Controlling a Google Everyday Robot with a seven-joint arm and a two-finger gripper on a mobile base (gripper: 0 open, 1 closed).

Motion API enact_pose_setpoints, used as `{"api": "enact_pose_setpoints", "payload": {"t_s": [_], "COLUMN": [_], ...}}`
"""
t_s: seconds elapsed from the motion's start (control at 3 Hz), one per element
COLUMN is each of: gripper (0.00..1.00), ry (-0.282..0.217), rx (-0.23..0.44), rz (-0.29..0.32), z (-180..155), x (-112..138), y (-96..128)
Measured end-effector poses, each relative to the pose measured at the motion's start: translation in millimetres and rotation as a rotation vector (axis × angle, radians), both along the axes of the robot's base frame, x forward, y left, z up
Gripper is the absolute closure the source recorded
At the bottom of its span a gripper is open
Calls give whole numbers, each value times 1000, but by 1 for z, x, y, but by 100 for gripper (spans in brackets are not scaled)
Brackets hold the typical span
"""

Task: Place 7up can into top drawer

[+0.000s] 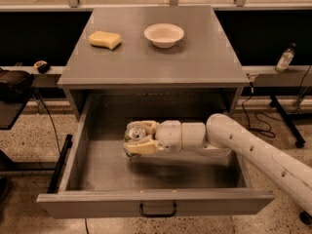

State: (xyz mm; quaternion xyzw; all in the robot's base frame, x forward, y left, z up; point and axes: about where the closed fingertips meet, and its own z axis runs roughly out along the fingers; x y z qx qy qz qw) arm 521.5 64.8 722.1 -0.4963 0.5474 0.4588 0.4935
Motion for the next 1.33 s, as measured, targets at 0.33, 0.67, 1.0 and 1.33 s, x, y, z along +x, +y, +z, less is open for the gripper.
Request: {"api": "enact_pose_setpoints", "payload": {"t_s": [0.33,0.67,1.0,1.33], "gripper": [35,12,0,0], "ry": [0,0,38,60], "rx": [0,0,-107,-142], "rz": [0,0,3,-1], "z": [0,0,-18,-23], "x": [0,0,-3,-3], "y": [0,0,2,0]}}
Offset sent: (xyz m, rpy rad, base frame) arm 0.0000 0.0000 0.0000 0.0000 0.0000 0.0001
